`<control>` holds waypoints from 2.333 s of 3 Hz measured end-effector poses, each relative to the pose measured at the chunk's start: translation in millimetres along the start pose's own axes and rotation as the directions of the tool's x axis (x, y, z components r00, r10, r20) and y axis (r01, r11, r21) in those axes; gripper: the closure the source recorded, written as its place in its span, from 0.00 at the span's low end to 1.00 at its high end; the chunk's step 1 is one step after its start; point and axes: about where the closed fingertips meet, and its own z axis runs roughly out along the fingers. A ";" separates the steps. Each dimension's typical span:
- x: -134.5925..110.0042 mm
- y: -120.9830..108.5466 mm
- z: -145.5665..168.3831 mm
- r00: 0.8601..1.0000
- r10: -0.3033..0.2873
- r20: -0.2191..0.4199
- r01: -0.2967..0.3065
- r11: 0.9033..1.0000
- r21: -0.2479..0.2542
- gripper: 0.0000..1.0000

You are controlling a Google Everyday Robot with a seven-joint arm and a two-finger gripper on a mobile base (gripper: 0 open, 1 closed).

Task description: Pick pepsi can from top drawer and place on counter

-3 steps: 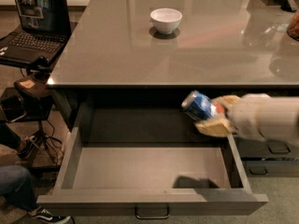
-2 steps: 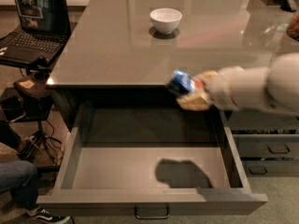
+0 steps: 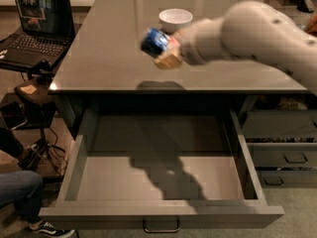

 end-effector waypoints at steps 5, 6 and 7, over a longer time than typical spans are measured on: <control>71.1 -66.6 58.7 0.993 0.067 -0.094 -0.051 0.984 0.169 1.00; 70.6 -66.1 59.1 0.993 0.066 -0.093 -0.050 0.985 0.168 0.81; 70.6 -66.1 59.1 0.993 0.066 -0.093 -0.050 0.985 0.168 0.58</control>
Offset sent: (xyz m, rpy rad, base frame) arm 0.0295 0.0217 -0.0303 -0.0213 -0.0053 -0.0144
